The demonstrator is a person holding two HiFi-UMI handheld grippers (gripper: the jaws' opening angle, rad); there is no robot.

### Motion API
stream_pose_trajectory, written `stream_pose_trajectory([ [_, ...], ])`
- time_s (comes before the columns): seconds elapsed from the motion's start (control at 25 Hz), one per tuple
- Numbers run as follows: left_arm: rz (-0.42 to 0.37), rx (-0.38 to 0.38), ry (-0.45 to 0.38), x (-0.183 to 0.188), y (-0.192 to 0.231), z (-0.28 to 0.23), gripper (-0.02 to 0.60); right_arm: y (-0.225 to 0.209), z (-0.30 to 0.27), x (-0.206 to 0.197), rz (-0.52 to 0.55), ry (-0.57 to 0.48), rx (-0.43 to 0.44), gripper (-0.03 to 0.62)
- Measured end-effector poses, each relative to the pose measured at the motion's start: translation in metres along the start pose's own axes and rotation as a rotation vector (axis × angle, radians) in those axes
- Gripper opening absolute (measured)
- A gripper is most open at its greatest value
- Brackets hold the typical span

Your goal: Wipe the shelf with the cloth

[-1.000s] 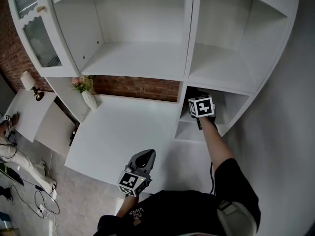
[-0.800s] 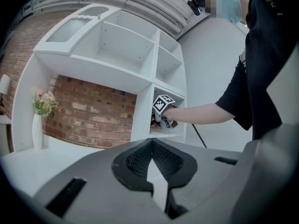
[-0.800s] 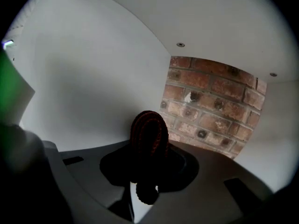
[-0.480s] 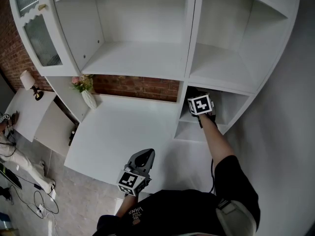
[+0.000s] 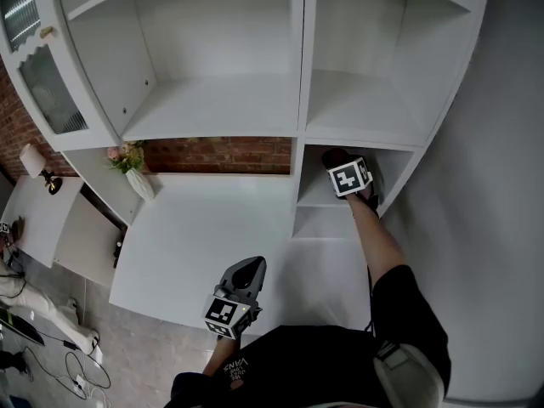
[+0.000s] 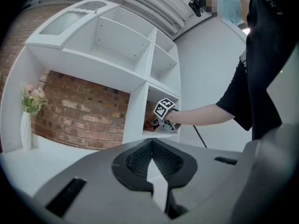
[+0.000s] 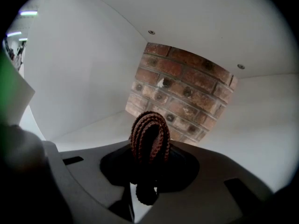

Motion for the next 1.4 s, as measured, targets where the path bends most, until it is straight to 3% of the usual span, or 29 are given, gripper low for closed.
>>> stream_pose_trajectory([
  [0.28, 0.008, -0.037, -0.019, 0.0, 0.004, -0.004, 0.008, -0.019, 0.008, -0.016, 0.213, 0.108, -0.26, 0.089],
  [0.4, 0.012, -0.052, -0.025, 0.001, 0.006, -0.005, 0.008, -0.019, 0.008, -0.024, 0.271, 0.147, -0.295, 0.089],
  [0.68, 0.016, -0.082, -0.021, -0.001, 0.008, -0.008, 0.008, -0.023, 0.014, -0.033, 0.255, 0.156, -0.329, 0.089],
  [0.96, 0.019, -0.085, -0.014, -0.003, 0.007, -0.009, 0.008, -0.011, 0.036, -0.025, 0.173, 0.024, -0.265, 0.091],
  [1.16, 0.014, -0.092, -0.014, -0.001, 0.001, -0.008, 0.008, 0.021, 0.059, -0.006, 0.036, -0.116, -0.075, 0.091],
  [1.4, 0.017, -0.074, -0.001, -0.004, -0.001, 0.001, 0.008, 0.062, 0.065, 0.001, -0.075, -0.18, 0.109, 0.091],
])
Point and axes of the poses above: the fingertips, and each gripper's own axes: z backward along the fingers, y to its left, x out of its top, the point moved 6 cm from there along z, backward along the fingers, and after that the axes turned 7 degrees about -z, right-handed, at the moved point
